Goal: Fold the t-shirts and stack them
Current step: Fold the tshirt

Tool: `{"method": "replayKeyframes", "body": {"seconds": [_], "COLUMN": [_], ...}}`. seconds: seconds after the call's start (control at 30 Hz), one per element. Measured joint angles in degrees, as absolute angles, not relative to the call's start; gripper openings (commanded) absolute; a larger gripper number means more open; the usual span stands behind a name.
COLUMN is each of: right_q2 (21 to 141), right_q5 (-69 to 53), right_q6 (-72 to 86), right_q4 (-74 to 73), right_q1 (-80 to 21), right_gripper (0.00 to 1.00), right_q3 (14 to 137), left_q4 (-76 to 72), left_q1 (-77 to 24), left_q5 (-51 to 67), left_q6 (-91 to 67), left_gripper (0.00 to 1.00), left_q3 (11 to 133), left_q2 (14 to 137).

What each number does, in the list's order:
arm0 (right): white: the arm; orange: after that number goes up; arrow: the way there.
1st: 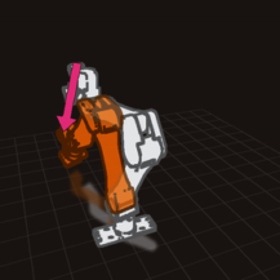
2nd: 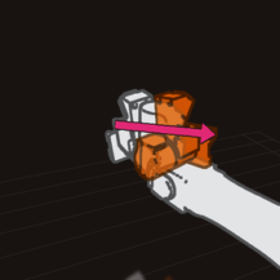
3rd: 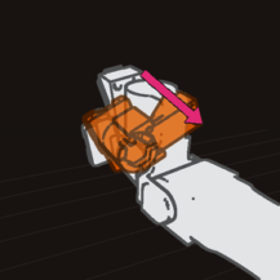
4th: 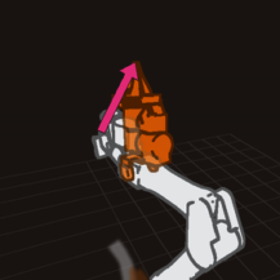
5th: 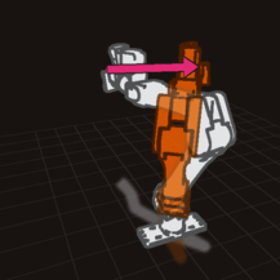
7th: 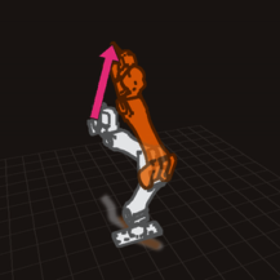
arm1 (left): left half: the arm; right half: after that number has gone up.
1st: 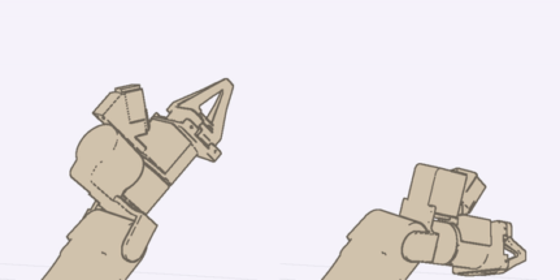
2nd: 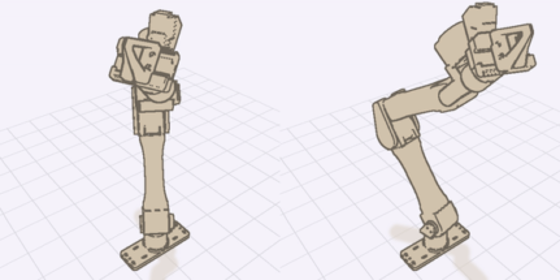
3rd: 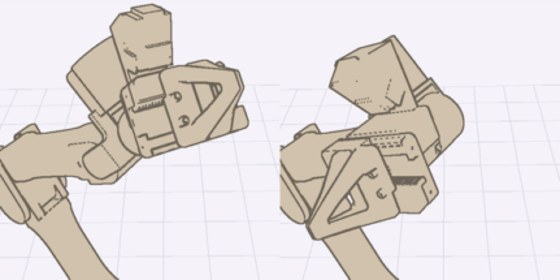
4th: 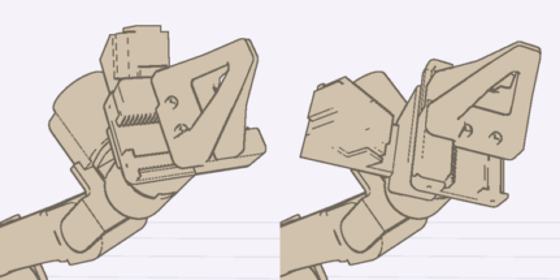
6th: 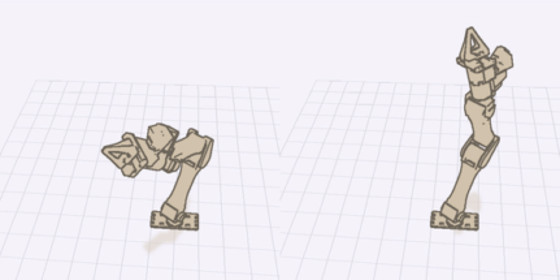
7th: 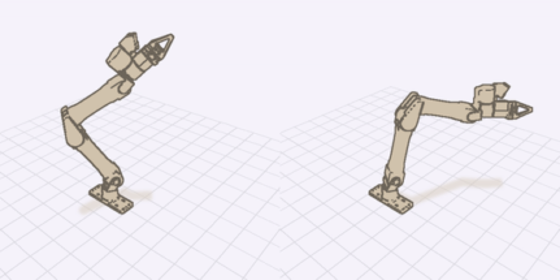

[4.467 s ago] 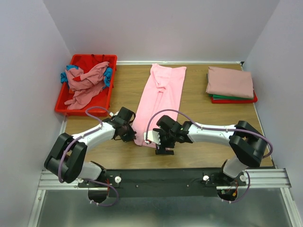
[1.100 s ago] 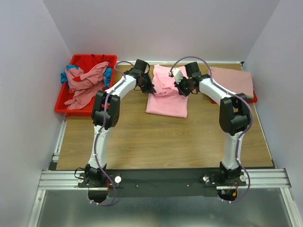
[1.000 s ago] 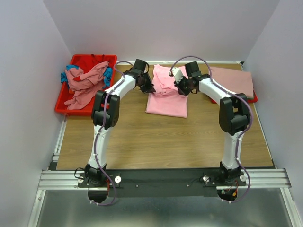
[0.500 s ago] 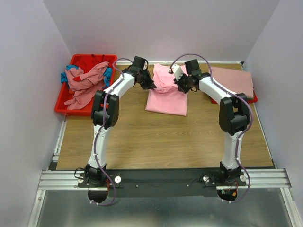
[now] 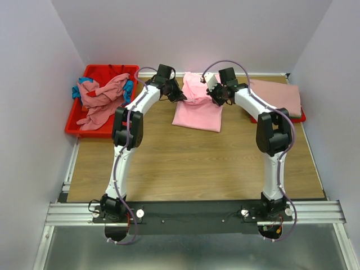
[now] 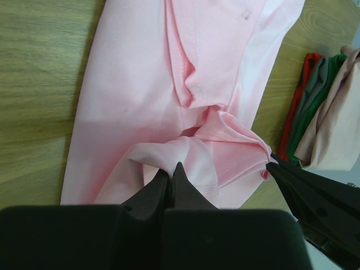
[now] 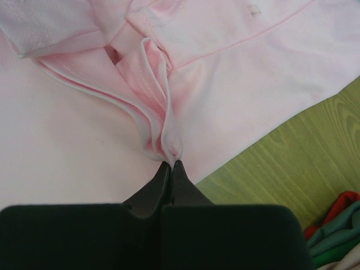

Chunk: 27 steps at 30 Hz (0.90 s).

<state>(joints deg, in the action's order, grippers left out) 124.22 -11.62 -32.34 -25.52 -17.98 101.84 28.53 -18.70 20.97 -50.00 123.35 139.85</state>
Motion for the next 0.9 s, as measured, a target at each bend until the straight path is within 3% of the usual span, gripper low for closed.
{"method": "replayKeyframes", "body": {"seconds": [0.9], "right_q2": [132.38], "right_q5": [-8.29], "right_q6": [-30.87], "right_q4": [-25.02], "right_q1": [-16.58], "right_gripper": [0.00], "right_q3": [112.46], "left_q4": [21.19], "left_q1": [-17.47], "left_q5": [23.49], "left_q6": [-59.09], "left_gripper": [0.00], "left_q3": [127.50], "left_q2": [145.64]}}
